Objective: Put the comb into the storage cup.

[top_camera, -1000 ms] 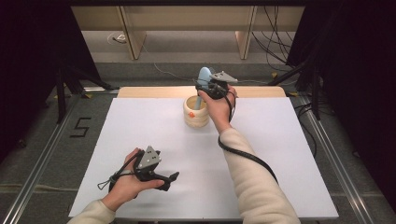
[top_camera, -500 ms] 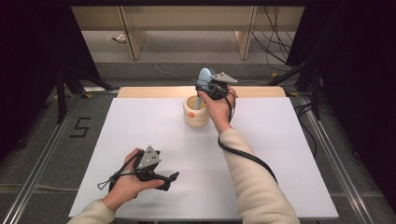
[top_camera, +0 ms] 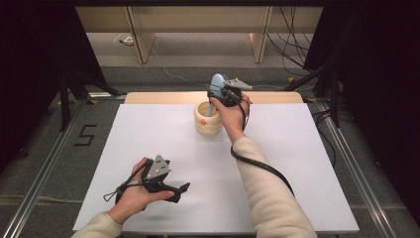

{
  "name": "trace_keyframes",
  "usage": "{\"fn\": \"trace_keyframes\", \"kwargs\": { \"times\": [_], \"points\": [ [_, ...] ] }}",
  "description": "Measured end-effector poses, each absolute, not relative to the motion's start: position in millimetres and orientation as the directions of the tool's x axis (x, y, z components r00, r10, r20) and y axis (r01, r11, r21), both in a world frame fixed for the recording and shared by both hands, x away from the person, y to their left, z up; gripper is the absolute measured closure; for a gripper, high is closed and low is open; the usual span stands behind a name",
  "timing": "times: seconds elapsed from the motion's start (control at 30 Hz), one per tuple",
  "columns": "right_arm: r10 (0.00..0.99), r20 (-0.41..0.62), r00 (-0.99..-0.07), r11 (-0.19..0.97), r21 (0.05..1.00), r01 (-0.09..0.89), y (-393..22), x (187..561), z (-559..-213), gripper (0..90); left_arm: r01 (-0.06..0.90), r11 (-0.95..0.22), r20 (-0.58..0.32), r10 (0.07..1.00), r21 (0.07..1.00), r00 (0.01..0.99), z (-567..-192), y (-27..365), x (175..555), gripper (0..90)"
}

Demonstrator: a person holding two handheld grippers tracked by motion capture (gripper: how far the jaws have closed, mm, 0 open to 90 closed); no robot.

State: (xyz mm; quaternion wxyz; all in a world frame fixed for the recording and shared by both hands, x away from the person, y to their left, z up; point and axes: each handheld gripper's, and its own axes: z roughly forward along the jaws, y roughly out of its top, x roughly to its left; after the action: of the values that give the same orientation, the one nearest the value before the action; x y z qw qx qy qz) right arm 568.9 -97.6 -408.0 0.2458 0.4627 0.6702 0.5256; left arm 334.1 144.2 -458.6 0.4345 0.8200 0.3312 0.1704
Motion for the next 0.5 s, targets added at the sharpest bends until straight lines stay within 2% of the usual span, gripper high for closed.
{"fn": "trace_keyframes", "kwargs": {
  "times": [0.5],
  "points": [
    [0.879,0.161,-0.449,0.021,0.927,0.374,-96.5,569.9,-412.7,48.7,0.394,-0.404,-0.008,0.69,0.825,0.723,-458.8,144.1,334.1,0.0]
  ]
}}
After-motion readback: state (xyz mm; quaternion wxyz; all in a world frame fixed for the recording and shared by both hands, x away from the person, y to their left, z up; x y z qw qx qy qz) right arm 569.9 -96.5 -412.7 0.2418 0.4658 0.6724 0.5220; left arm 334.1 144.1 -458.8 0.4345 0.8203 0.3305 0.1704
